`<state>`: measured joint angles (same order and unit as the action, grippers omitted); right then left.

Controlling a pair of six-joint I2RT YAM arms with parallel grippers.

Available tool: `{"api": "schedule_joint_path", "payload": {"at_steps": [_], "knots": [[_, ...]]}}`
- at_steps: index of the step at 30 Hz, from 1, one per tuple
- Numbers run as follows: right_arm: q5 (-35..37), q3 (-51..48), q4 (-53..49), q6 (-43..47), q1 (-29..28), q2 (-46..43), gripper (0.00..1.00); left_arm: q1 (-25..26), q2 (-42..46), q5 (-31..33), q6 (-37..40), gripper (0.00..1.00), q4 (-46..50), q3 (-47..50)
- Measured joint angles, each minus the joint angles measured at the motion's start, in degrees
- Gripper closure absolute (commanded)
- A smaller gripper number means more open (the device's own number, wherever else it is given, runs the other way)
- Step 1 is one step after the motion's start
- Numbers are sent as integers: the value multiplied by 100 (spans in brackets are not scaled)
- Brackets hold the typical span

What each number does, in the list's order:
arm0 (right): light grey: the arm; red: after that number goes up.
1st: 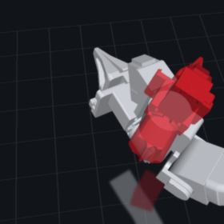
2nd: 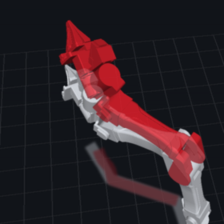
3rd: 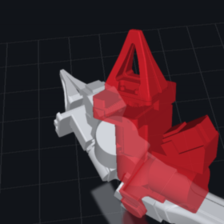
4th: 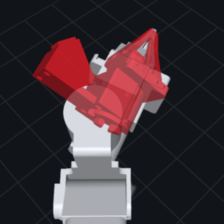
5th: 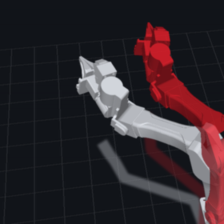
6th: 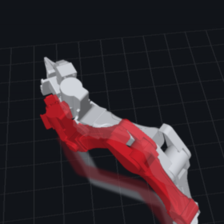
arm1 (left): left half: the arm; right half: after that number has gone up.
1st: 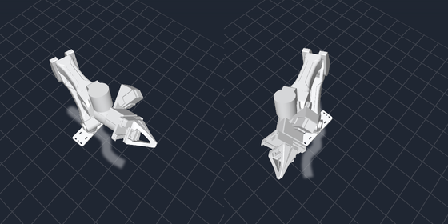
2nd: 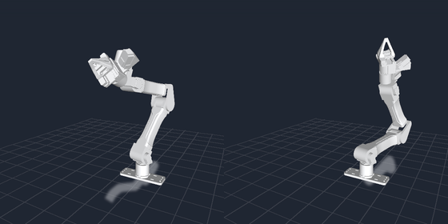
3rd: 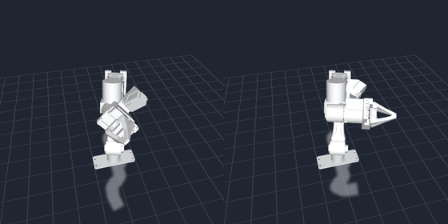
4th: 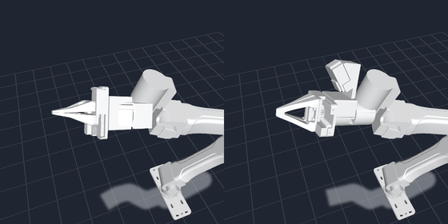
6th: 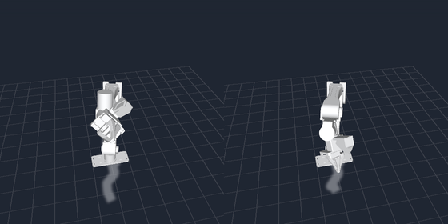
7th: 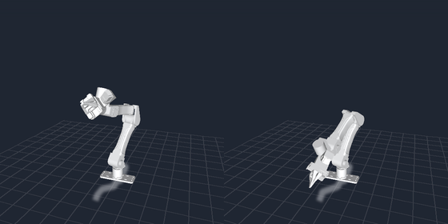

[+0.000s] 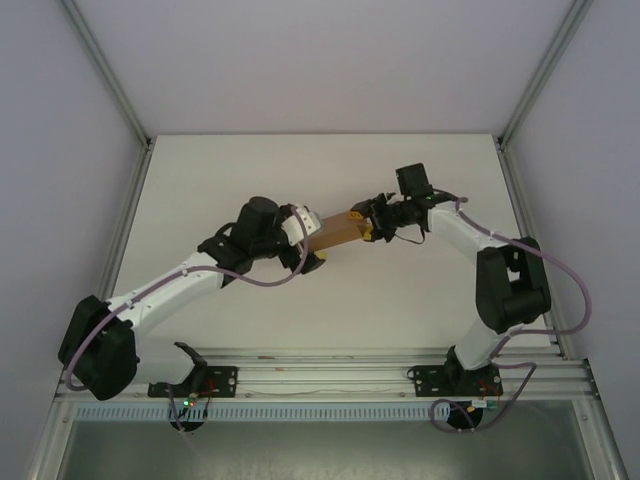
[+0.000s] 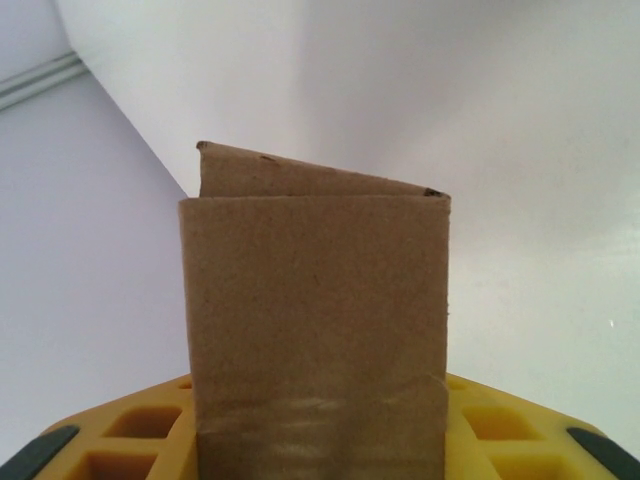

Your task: Assemble paper box

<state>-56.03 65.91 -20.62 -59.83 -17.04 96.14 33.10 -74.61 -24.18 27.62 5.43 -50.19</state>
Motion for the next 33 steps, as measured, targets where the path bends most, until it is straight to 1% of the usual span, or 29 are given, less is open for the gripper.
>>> {"api": "schedule_joint_path", "payload": {"at_steps": [2,4,7,12,14,17,21,23,24,27,28,31,32,33], "knots": [[-127,0,-153,-138,-2,68,70,68,-149,236,214,0,120,-26],[-238,7,-236,-289,0,76,73,149,-382,487,389,0,205,-81],[-409,57,-286,-503,0,79,73,289,-739,1027,577,0,221,-129],[-579,96,-341,-688,2,79,73,446,-1010,1506,820,1,197,-164],[-619,103,-417,-702,33,79,72,474,-1029,1644,870,5,166,-216],[-656,227,-678,-610,37,90,70,479,-1029,1834,916,16,66,-275],[-678,315,-789,-549,55,111,69,481,-1029,1886,925,34,-35,-282],[-697,321,-793,-549,61,116,66,505,-1029,1880,968,35,-35,-282],[-699,326,-804,-549,66,116,65,507,-1029,1871,970,37,-35,-282],[-702,332,-811,-546,70,116,60,507,-1027,1847,979,38,-35,-282],[-704,332,-813,-544,70,116,56,507,-1023,1834,981,39,-35,-282],[-717,332,-809,-533,70,114,55,507,-999,1797,988,41,-28,-282],[-726,332,-807,-533,70,111,53,505,-986,1768,994,43,-22,-282],[-737,332,-802,-553,70,109,49,505,-973,1749,994,45,-2,-282]]}}
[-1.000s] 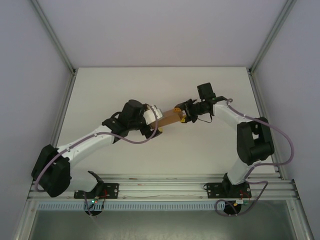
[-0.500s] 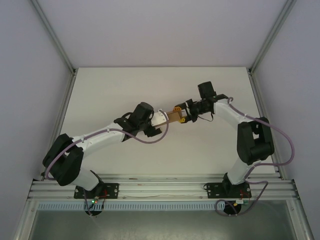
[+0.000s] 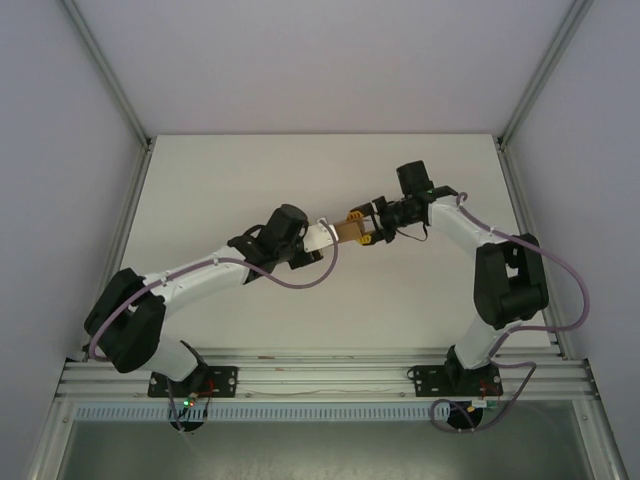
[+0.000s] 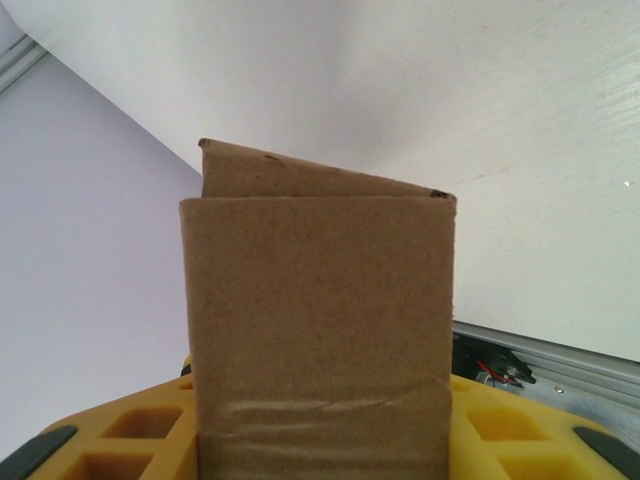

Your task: Assemble paper box

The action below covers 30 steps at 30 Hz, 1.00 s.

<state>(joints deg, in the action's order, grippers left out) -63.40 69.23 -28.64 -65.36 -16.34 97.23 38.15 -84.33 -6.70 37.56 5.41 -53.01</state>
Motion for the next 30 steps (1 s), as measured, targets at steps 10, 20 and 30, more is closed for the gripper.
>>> {"api": "schedule_joint_path", "payload": {"at_steps": [10,20,30], "knots": [[17,-2,76,175,44,-293,13,0,278,-142,-15,48,190,-7],[2804,-221,518,2544,737,-1921,0,-28,304,-719,26,53,929,-57],[4089,-1891,1801,5936,787,-3770,0,-195,-234,-1593,114,56,1172,-529]]}}
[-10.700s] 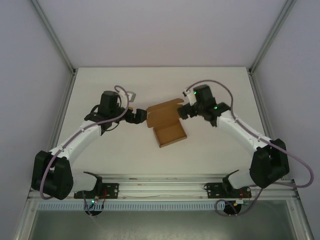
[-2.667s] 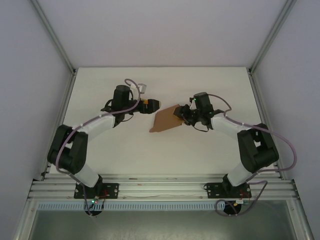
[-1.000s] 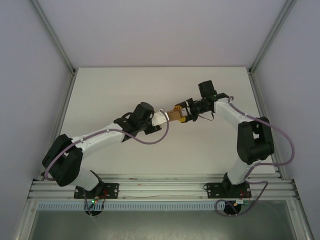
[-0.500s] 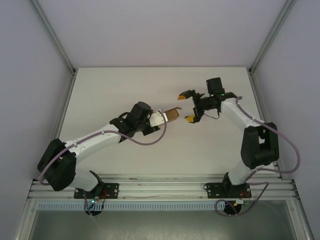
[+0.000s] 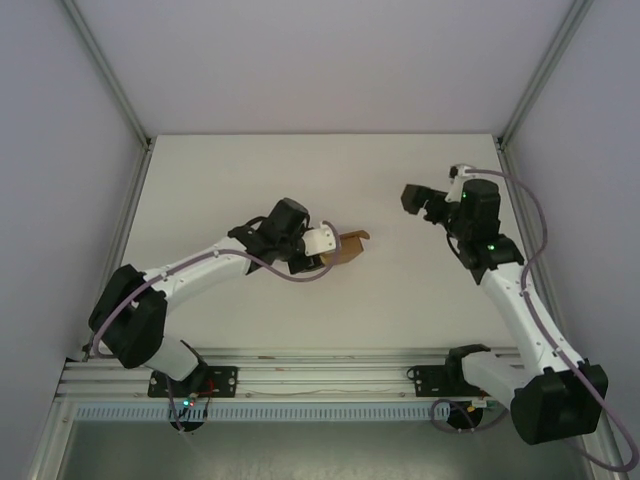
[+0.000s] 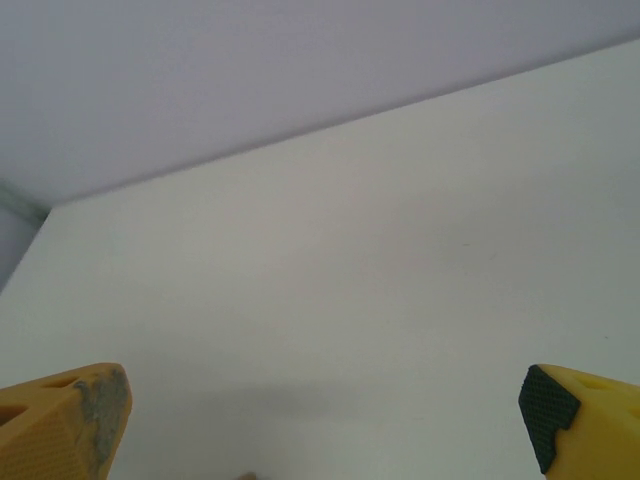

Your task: Assemble paper box

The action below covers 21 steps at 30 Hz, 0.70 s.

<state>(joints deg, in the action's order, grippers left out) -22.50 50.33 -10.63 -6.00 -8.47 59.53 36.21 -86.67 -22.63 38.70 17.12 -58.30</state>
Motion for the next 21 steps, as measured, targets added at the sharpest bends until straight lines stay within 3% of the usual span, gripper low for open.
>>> {"api": "schedule_joint_path", "payload": {"at_steps": [4,8,15,21], "knots": [[-914,317,-623,1189,-105,374,5,-280,-157,-522,2,56,20,-98],[-1296,656,-1272,2164,-498,911,6,-507,-404,-879,15,56,160,-319],[-1246,1189,-1989,3106,-946,2052,13,-514,-809,-979,42,57,356,-549],[-990,1825,-2420,3606,-1093,2822,27,-514,-916,-979,48,57,455,-660]]}}
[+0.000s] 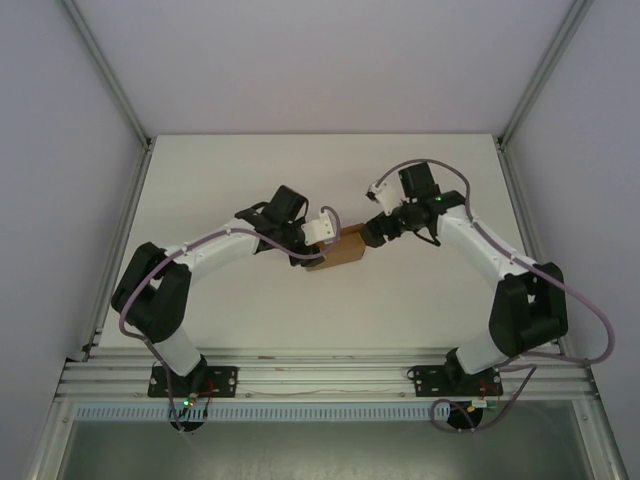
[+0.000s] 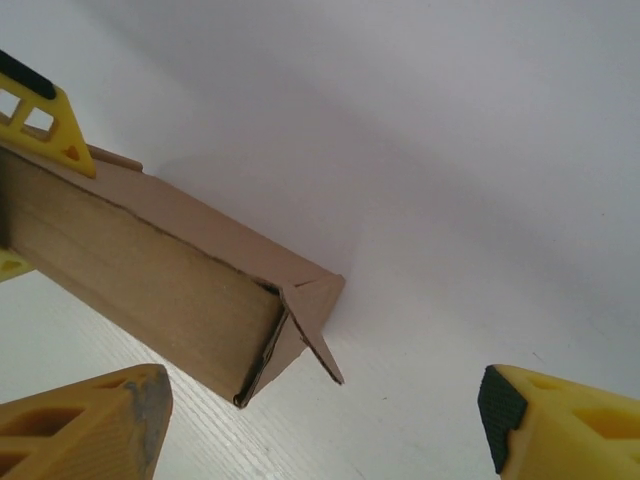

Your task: Assemble paper box

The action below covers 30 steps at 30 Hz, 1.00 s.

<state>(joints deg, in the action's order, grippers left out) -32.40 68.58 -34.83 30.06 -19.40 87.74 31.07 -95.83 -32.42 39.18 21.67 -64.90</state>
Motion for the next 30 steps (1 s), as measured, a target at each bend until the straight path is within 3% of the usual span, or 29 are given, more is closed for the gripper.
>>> {"api": "schedule_joint_path", "payload": {"at_steps": [5,13,20,30], "knots": [[-35,282,-201,264,-13,256,47,0,-31,0,37,57,70,-61],[-199,437,-422,520,-83,470,60,0,-33,0,37,57,92,-68],[-260,442,-437,529,-83,549,79,2,-33,0,37,57,92,-68],[-323,538,-411,450,-94,688,79,2,-33,0,37,57,92,-68]]}}
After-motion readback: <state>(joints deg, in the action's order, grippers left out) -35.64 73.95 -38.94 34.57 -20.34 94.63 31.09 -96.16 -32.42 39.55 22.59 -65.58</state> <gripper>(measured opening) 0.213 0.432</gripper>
